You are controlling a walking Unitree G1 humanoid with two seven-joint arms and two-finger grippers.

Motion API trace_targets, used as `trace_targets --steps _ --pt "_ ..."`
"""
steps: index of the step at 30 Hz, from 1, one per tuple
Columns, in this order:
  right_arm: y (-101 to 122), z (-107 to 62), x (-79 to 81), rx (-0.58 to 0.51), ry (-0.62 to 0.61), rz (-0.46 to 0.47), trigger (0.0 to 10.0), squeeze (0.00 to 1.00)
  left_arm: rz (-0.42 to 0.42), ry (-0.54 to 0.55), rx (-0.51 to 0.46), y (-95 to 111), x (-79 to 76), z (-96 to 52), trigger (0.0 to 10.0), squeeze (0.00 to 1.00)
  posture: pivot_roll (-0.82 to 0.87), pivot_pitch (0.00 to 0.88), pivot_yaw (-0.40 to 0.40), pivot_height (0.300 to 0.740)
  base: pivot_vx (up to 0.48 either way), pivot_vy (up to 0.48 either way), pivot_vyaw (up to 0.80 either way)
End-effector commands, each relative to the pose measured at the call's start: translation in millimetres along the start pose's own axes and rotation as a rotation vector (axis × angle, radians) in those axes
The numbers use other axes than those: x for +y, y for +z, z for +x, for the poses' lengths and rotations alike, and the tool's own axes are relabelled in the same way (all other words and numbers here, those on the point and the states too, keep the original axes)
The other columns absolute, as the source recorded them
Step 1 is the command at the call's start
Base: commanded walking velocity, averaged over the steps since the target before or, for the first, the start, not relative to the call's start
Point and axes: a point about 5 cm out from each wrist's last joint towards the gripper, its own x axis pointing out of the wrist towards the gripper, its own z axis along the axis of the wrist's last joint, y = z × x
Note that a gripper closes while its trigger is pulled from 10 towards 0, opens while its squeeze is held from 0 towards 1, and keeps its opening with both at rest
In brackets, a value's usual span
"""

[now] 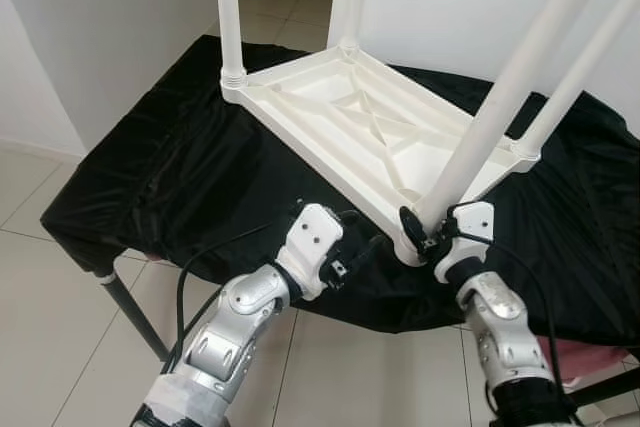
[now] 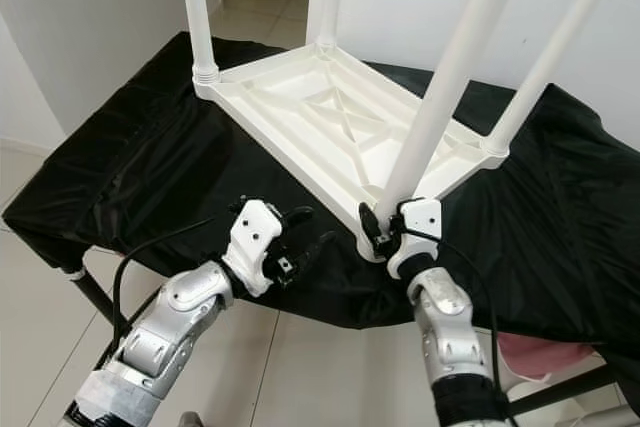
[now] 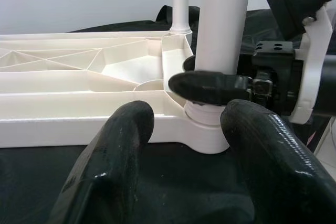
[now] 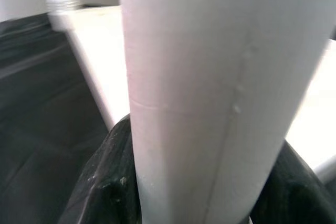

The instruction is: Building children table

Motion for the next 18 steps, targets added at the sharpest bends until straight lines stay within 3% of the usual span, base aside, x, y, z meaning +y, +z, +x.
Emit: trace_targets --steps 1,3,6,8,12,15,18 --pt "-8 -8.4 -9.8 0.059 -0.124 -0.034 10.0 0.00 0.007 -0.049 0.003 -1 -4.5 0.4 10.0 0.00 -0.01 0.033 -0.066 0.740 0.000 0.000 0.00" --pt "-8 -9.6 -8.4 0.063 -0.152 -0.025 10.0 0.00 0.007 -0.049 0.003 -1 -4.7 0.4 10.0 0.00 -0.01 0.033 -0.066 0.740 0.000 0.000 0.00" --pt "-6 -11.9 9.1 0.032 -0.333 0.032 10.0 0.00 0.005 -0.050 0.001 -1 -5.5 0.9 10.0 0.00 0.00 0.037 -0.066 0.740 0.000 0.000 0.00" --pt "-6 -11.8 12.7 0.031 -0.360 0.046 10.0 0.00 0.005 -0.050 0.001 -1 -5.8 0.8 10.0 0.00 0.00 0.037 -0.066 0.740 0.000 0.000 0.00" --pt "-5 -9.9 22.6 0.033 -0.357 0.071 10.0 0.00 0.004 -0.049 0.001 -1 -6.1 0.8 10.0 0.00 0.00 0.037 -0.071 0.740 0.000 0.000 0.00" --pt "1 -5.6 31.7 0.000 -0.282 0.077 10.0 0.00 0.003 -0.047 0.000 -1 -6.0 1.4 10.0 0.00 0.00 0.035 -0.072 0.740 0.000 0.000 0.00" --pt "3 -6.0 31.3 -0.006 -0.263 0.062 10.0 0.00 0.006 -0.043 -0.001 -1 -5.1 1.3 10.0 0.00 0.01 0.033 -0.075 0.740 0.000 0.000 0.00"
